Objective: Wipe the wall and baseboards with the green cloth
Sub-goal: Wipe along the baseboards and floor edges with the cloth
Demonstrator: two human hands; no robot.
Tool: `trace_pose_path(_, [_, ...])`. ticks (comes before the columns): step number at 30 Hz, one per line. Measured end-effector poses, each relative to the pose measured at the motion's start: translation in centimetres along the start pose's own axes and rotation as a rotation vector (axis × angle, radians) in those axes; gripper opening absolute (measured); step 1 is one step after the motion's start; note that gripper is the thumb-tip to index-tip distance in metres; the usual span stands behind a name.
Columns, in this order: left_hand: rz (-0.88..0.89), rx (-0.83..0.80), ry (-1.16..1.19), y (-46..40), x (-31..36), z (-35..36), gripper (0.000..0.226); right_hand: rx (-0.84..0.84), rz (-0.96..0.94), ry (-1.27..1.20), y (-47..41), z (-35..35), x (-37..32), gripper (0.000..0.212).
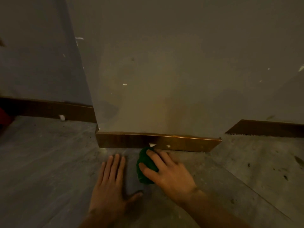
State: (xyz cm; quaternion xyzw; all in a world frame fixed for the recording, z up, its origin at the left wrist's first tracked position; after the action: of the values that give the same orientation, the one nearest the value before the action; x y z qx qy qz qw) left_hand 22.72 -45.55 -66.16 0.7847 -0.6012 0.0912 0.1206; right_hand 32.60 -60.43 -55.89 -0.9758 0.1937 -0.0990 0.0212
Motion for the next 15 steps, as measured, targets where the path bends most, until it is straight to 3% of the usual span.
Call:
trace_pose_path(7, [0.017, 0.006, -0.013, 0.1, -0.5, 1.6, 0.123, 0.090, -0.252, 0.211, -4.9, 3.6, 0.1, 0.026])
trace_pose_path(10, [0.008, 0.030, -0.009, 0.1, -0.5, 1.9, 0.123, 0.032, -0.383, 0.339, -6.0, 5.5, 0.3, 0.041])
trace_pose_path(15, [0.008, 0.033, -0.016, 0.0, -0.7, 2.1, 0.123, -0.095, -0.438, 0.532, -6.0, 7.4, 1.7, 0.065])
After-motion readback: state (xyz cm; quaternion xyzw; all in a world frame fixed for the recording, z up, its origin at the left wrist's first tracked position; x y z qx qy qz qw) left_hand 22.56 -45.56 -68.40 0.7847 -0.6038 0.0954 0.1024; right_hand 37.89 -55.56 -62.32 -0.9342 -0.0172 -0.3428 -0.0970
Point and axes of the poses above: each hand's wrist, its own y-axis away from the middle knuckle, its own z-axis out of the palm, x = y × z, the point moved 4 cm from there along -y, towards the middle knuckle, and after that the axes turned 2 degrees about z, right-handed, at the moved point
